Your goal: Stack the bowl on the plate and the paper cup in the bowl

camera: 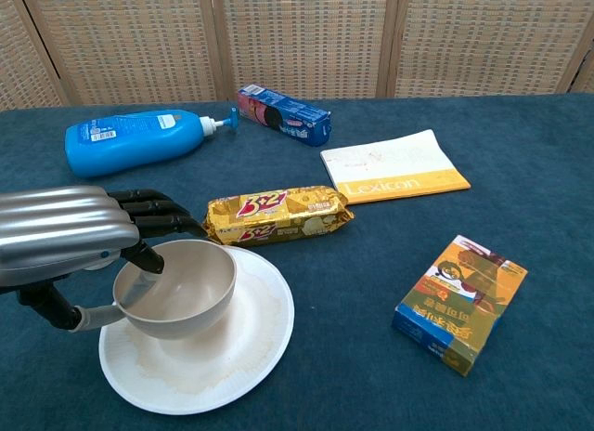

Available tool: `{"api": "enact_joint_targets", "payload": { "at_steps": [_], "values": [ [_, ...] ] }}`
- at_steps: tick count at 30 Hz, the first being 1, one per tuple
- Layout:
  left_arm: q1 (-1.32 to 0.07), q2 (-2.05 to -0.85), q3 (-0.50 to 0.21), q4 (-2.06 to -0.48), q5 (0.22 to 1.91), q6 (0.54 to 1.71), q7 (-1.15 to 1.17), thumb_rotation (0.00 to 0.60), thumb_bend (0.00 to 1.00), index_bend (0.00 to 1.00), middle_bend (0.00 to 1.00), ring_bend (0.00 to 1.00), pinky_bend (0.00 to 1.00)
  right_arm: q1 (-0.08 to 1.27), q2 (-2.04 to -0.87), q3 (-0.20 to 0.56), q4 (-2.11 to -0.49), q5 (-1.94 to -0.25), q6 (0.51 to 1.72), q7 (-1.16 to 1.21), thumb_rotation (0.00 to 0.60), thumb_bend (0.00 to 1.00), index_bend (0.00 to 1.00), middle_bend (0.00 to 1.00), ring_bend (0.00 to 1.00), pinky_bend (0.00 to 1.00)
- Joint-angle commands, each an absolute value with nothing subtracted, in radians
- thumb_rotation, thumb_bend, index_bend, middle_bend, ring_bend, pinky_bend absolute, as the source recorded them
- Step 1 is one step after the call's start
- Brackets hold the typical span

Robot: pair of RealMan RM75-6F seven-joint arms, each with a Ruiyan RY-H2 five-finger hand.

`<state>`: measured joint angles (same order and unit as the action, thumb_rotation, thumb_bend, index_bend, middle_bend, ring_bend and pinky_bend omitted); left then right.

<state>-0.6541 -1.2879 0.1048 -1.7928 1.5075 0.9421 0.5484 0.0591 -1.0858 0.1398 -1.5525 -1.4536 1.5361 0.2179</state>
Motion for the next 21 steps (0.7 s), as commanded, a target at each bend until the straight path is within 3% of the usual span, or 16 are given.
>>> {"api": "enact_joint_targets", "payload": {
  "at_steps": [1,16,21],
  "values": [
    [-0.653,-1.298,0.106,-1.782,1.501,0.932,0.549,0.6,0.38,0.63,0.08,0.0,0.02,0.058,-1.085,0.14,-1.554,-1.455,1.539,0.219,0.6,0.15,0.0,0.0,0.0,0.0],
    [-0.649,-1.329,0.101,-1.752,1.502,0.925,0.574,0.6,0.38,0.63,0.07,0.0,0.02,0.052,-1.086,0.145,-1.554,-1.456,1.555,0.224,0.6,0.15,0.0,0.0,0.0,0.0],
    [-0.645,-1.32,0.096,-1.752,1.495,0.93,0.58,0.6,0.38,0.54,0.01,0.0,0.0,0.051,-1.086,0.145,-1.554,-1.459,1.559,0.224,0.6,0.15,0.0,0.0,0.0,0.0]
  ]
}}
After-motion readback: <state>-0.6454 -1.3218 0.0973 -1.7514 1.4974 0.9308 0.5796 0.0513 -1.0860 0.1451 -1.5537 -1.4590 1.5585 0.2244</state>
